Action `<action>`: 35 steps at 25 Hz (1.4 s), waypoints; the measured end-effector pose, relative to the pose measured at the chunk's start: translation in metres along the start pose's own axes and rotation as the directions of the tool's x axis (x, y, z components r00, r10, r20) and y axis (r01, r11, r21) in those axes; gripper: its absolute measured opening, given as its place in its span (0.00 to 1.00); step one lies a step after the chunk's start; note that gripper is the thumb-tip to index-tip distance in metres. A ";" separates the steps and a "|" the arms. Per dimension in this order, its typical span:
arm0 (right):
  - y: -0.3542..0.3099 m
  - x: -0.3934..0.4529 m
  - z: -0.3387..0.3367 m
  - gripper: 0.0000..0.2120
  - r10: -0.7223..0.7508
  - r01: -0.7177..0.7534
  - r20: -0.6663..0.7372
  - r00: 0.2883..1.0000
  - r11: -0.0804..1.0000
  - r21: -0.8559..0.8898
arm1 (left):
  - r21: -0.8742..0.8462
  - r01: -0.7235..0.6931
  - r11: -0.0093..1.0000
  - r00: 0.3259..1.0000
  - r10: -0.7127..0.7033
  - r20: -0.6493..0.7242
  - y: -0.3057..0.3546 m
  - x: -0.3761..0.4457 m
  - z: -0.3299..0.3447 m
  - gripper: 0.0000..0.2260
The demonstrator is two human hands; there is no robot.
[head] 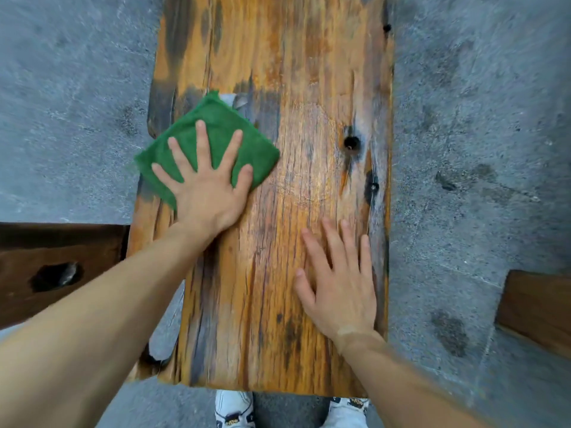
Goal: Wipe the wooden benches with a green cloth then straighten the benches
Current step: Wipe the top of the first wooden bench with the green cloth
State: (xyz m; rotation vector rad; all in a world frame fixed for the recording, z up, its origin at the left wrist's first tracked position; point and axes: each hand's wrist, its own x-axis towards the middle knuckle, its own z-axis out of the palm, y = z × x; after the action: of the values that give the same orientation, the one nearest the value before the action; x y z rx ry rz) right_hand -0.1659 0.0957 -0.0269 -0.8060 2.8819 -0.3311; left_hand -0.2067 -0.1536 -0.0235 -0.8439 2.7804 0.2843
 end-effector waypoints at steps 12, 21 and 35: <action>0.008 -0.006 0.002 0.24 -0.547 0.543 0.107 0.830 0.837 0.063 | 0.186 -0.973 0.135 0.187 0.934 0.305 0.077 -0.013 0.009 0.24; 0.006 -0.002 -0.002 0.23 -0.345 0.335 0.101 0.933 0.936 0.108 | 0.141 -0.539 0.831 0.839 0.513 0.184 0.172 -0.002 0.009 0.29; 0.010 0.001 -0.008 0.23 -0.307 0.292 0.144 0.941 0.949 0.120 | 0.137 -0.341 0.930 0.940 0.338 0.044 0.146 0.058 0.001 0.30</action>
State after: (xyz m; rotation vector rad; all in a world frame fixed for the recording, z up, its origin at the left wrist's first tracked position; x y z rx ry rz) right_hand -0.1734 0.1045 -0.0217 -1.1974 2.5704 -0.4131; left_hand -0.3364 -0.0644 -0.0229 -0.3209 2.8756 0.1448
